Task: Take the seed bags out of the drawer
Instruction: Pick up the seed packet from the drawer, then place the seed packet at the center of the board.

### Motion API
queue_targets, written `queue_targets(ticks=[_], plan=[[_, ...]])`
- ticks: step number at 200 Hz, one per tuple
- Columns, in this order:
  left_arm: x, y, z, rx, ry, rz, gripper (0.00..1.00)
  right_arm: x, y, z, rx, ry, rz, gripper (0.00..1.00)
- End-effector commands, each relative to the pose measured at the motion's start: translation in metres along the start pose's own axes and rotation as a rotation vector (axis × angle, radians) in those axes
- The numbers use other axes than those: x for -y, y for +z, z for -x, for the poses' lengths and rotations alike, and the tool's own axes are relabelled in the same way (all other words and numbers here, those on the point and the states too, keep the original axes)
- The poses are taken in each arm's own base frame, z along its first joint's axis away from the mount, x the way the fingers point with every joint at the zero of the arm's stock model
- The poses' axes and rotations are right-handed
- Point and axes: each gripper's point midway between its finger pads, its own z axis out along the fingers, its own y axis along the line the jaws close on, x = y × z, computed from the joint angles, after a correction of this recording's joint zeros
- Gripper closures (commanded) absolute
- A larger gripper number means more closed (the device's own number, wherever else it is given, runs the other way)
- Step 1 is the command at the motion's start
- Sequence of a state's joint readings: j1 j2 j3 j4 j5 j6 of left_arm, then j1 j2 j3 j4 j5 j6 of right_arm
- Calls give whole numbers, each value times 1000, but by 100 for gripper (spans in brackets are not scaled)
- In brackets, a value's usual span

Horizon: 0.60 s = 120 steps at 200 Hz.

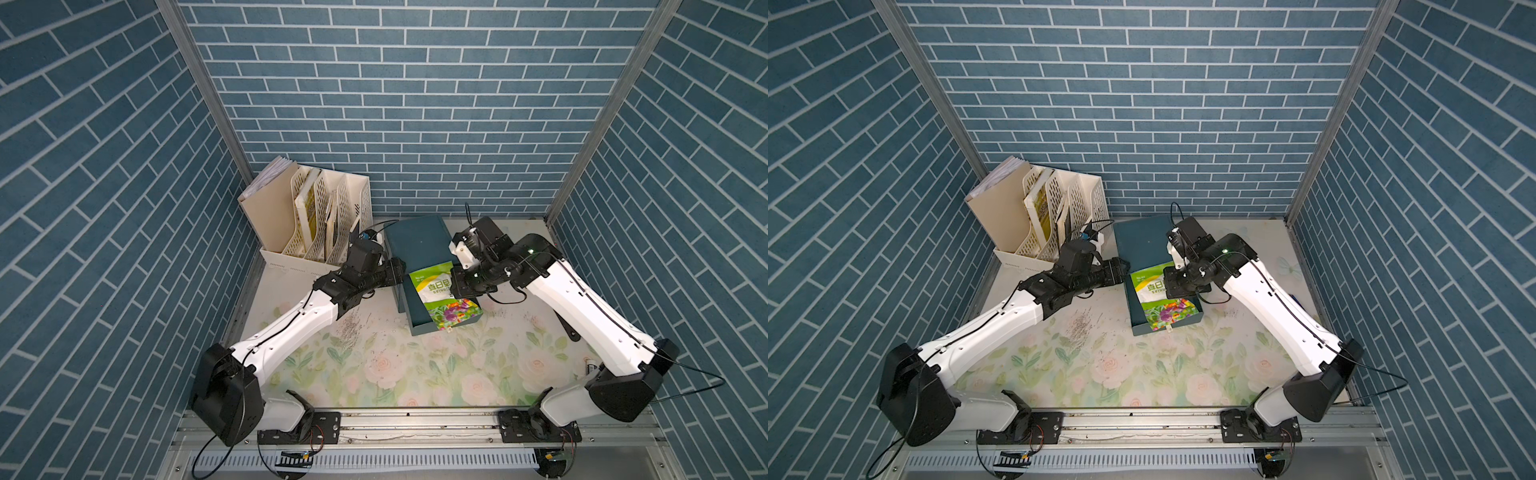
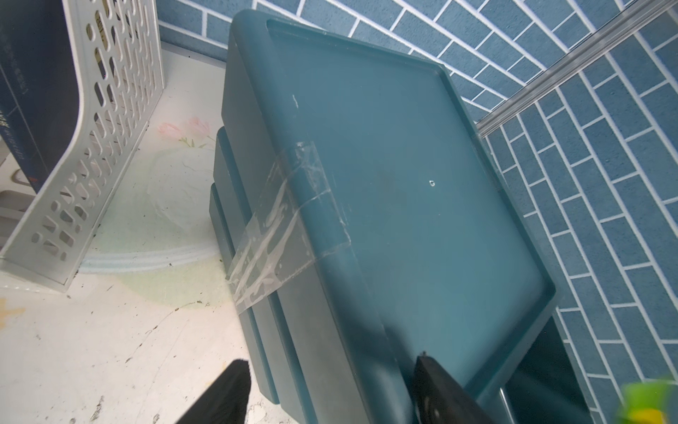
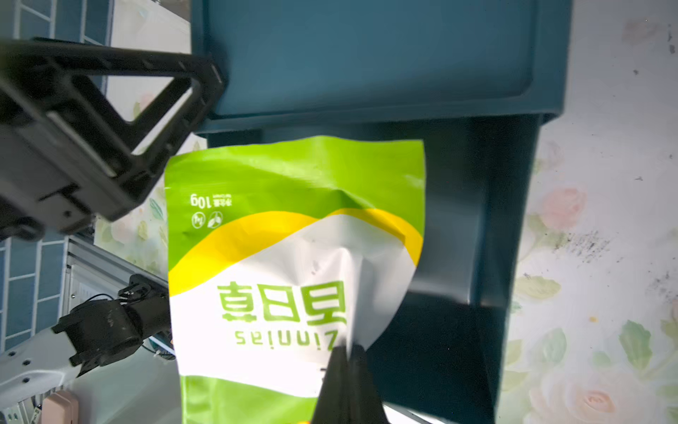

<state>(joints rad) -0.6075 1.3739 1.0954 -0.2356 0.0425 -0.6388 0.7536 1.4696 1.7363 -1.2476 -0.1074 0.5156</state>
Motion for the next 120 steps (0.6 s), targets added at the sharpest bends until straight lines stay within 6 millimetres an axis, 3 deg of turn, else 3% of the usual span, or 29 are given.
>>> queue_targets(ticks=[1, 42, 72, 91, 120], plan=[[-7, -4, -5, -25, 20, 48, 25, 16, -29, -7, 19, 7, -24, 100], [-7, -3, -4, -28, 24, 49, 25, 63, -48, 8, 105, 105, -91, 100], [-6, -2, -4, -30, 27, 45, 25, 104, -57, 35, 201, 172, -207, 100], [-6, -1, -4, -32, 25, 44, 25, 127, -49, 51, 234, 192, -255, 100], [-5, 1, -6, -36, 18, 34, 25, 158, -20, 73, 257, 230, -273, 100]])
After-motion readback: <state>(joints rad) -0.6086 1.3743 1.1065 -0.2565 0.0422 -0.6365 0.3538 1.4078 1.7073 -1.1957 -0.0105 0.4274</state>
